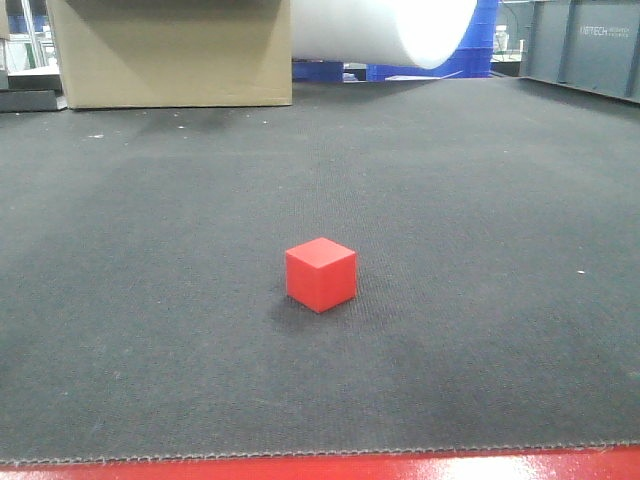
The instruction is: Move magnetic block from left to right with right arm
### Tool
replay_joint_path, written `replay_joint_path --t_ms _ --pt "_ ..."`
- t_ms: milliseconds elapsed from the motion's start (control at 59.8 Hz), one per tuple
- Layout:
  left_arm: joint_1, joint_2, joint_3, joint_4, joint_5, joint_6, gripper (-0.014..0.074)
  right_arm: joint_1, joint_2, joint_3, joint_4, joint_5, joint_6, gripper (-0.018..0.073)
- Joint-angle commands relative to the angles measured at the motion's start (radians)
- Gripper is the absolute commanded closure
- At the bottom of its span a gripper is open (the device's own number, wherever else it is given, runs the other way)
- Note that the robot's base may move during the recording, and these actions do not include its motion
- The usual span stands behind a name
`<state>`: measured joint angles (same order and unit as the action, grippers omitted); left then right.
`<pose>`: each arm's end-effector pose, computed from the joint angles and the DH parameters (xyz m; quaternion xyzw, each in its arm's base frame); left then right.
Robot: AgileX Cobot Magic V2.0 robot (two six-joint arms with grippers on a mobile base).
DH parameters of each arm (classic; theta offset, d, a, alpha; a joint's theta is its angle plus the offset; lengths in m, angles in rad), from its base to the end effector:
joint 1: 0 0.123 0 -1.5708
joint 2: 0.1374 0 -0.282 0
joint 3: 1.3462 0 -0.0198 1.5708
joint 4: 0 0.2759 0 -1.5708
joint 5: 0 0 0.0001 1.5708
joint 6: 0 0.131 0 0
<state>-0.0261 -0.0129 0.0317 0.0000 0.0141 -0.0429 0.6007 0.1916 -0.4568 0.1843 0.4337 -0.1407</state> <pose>0.1249 -0.0033 0.2036 -0.0058 0.6876 -0.0250 0.7256 0.0895 0.0736 0.3181 -0.2324 0.6952 0.2366 0.6378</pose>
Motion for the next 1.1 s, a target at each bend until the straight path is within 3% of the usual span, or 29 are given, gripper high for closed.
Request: replay_joint_path --t_ms 0,435,669,819,1086 --pt "0.002 -0.011 0.009 0.0 -0.09 -0.004 0.0713 -0.008 0.009 -0.025 0.007 -0.09 0.0 0.0498" --pt "0.002 -0.011 0.009 0.0 -0.09 -0.004 0.0712 -0.032 0.009 -0.025 -0.009 -0.118 0.001 0.0498" --pt "0.002 -0.011 0.009 0.0 -0.09 -0.004 0.0713 -0.268 0.006 0.025 -0.118 -0.126 0.158 0.0498" --pt "0.002 -0.011 0.009 0.0 -0.09 -0.004 0.0713 -0.424 -0.029 0.115 -0.144 -0.186 0.158 0.0498" --pt "0.002 -0.011 0.009 0.0 -0.09 -0.004 0.0713 -0.556 -0.17 0.317 -0.147 -0.38 0.158 0.0498"
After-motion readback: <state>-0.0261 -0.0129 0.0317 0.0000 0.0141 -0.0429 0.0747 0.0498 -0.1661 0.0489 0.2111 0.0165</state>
